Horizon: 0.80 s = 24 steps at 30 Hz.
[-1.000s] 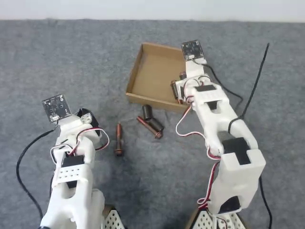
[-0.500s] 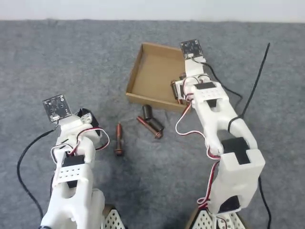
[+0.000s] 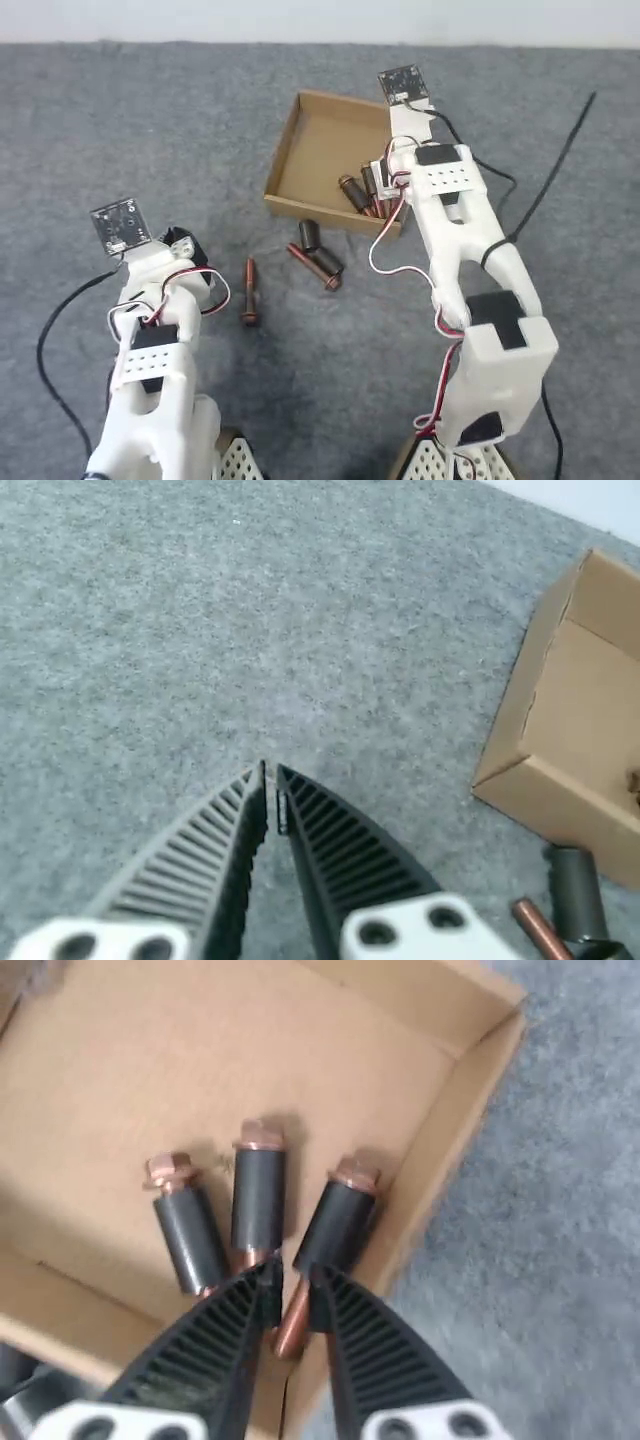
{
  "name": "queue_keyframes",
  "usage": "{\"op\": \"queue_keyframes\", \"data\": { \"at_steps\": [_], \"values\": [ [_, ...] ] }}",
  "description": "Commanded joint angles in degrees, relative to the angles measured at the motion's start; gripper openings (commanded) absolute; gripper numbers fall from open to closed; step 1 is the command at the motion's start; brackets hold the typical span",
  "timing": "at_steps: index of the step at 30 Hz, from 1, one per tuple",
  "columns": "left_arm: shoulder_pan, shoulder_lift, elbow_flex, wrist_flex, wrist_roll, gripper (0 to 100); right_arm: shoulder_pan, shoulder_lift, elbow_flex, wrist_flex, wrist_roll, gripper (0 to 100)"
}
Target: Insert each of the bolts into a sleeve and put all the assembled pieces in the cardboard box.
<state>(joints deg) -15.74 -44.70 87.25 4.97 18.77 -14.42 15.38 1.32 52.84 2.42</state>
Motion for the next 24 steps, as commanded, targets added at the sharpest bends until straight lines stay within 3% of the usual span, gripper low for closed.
{"op": "queue_keyframes", "data": {
  "at_steps": [1, 12, 15, 21, 24],
  "values": [
    [0.4, -1.7, -0.8, -0.1, -0.5, 1, -0.7, -9.5, -3.3, 5.5, -6.3, 0.7],
    [0.3, -1.7, -0.7, 0.0, -0.5, 1, -13.4, -19.2, -3.3, 26.9, -16.7, 0.9],
    [0.2, -1.7, -0.7, 0.1, -0.5, 1, -16.6, -19.1, -3.2, 31.2, -13.3, 0.9],
    [0.2, -1.7, -0.7, 0.1, -0.5, 1, -19.6, -15.2, -3.2, 31.7, 2.4, 1.2],
    [0.2, -1.7, -0.7, 0.1, -0.5, 1, -20.2, -11.8, -3.2, 28.3, 1.3, 5.6]
  ]
}}
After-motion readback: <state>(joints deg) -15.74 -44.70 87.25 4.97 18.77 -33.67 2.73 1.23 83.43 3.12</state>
